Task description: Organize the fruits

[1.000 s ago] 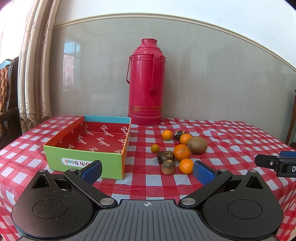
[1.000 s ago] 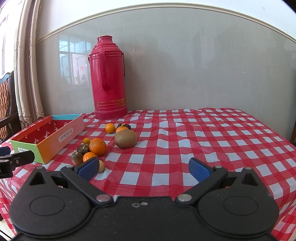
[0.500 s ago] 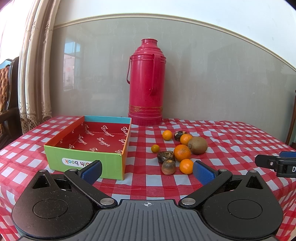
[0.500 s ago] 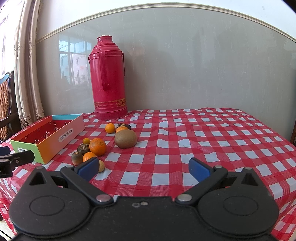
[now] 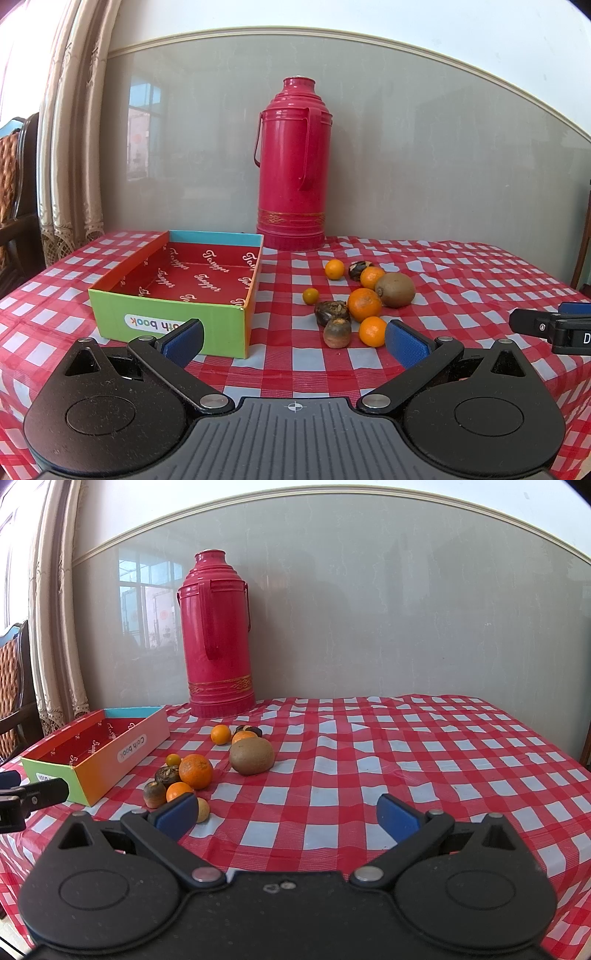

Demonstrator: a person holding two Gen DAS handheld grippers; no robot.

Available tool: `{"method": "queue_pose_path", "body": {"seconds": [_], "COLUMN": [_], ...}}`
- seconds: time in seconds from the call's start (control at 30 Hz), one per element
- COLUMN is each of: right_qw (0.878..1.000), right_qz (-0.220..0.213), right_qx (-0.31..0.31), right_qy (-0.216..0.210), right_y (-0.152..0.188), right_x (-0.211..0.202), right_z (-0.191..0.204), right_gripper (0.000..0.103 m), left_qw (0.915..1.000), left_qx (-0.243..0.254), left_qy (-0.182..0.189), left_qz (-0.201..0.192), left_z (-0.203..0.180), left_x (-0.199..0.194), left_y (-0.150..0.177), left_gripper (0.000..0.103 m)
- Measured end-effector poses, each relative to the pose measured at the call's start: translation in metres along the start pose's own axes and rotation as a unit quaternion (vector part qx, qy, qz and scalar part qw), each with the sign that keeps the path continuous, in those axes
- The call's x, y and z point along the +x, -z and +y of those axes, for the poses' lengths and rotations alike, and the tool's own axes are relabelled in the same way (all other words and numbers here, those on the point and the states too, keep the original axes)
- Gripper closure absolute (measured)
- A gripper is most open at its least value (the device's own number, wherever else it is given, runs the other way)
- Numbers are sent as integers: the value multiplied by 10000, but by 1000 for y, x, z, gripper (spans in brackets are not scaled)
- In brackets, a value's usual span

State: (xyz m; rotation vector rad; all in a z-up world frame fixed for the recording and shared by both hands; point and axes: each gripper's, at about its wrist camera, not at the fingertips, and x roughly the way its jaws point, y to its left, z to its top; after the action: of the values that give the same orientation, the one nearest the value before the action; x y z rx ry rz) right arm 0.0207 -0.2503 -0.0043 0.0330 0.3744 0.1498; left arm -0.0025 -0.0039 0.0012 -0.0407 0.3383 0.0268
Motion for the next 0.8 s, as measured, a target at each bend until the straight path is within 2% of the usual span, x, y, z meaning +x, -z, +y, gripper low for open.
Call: {"method": "queue_pose_path", "body": {"seconds": [0.43,0.6,0.8], "right_qw": [10000,9997,9997], "right_qz": [6,-104,-91], "right_qx": [-15,-19,-53], "right_qy": [-39,-232,-242], "right_y": [1,0,0], "right_x": [0,-5,-5], "right_z": [1,2,4], "right_gripper": [6,6,6], "left_qw": [10000,10000,10000], "left_qx": [9,20,-64], "left_qy": [-4,-16,11], "left_qz": [4,6,22], "left_z": [0,0,0], "left_x": [0,0,0], "left_y": [0,0,0], "left_gripper": [0,0,0]}}
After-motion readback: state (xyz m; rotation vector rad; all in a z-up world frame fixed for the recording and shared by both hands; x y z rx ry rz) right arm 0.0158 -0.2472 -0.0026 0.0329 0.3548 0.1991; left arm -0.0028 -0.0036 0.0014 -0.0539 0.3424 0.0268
